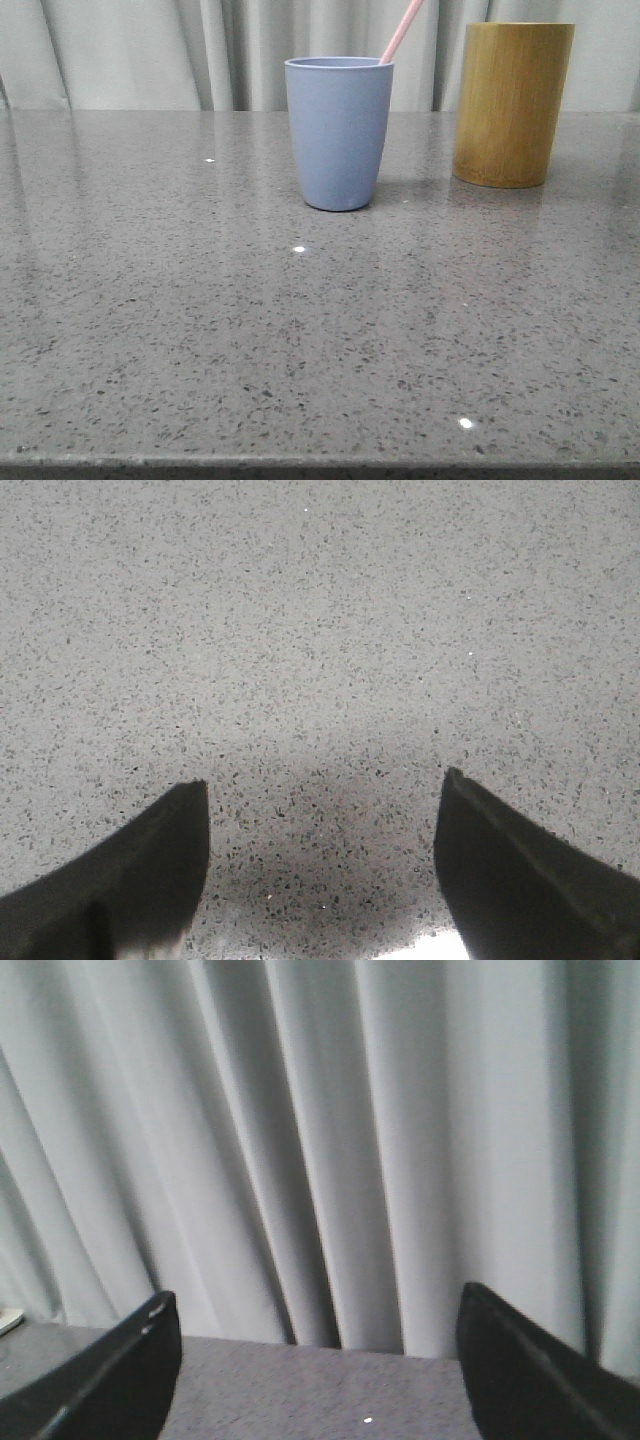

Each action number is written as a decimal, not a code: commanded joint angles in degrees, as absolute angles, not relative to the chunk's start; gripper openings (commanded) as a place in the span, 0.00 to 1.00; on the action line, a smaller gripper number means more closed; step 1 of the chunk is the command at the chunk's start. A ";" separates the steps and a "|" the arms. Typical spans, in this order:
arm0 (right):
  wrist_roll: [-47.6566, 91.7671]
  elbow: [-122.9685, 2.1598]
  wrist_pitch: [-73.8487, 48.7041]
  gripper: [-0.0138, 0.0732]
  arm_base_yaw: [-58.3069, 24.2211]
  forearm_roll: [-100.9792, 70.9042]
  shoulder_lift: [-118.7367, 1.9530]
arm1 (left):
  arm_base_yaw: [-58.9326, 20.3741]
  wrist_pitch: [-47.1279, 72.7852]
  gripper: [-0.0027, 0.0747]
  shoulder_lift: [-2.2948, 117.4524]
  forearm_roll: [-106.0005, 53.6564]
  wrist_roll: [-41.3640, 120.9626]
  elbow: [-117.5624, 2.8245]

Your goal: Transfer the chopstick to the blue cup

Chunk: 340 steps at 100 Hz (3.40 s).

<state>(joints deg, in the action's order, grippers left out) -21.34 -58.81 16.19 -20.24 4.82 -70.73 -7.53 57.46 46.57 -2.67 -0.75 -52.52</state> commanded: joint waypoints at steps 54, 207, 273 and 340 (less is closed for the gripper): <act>-15.85 -58.60 -35.60 0.82 -8.59 16.05 -46.28 | -7.44 54.00 0.63 46.59 -3.21 -1.29 -54.03; -15.90 -43.87 -36.92 0.80 -8.59 15.51 -33.25 | -7.44 54.12 0.56 46.59 -3.21 -1.29 -54.03; -15.96 -43.87 -36.92 0.08 -8.59 15.44 -33.25 | -7.44 54.12 0.01 46.59 -3.21 -1.29 -54.03; -15.96 -43.87 -36.92 0.08 -8.59 15.44 -33.25 | -7.44 49.26 0.01 43.85 1.33 -1.29 -50.57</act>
<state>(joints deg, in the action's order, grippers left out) -16.35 -42.39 -41.03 -8.97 14.30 -33.36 -7.53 55.43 45.68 -1.15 -0.75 -50.06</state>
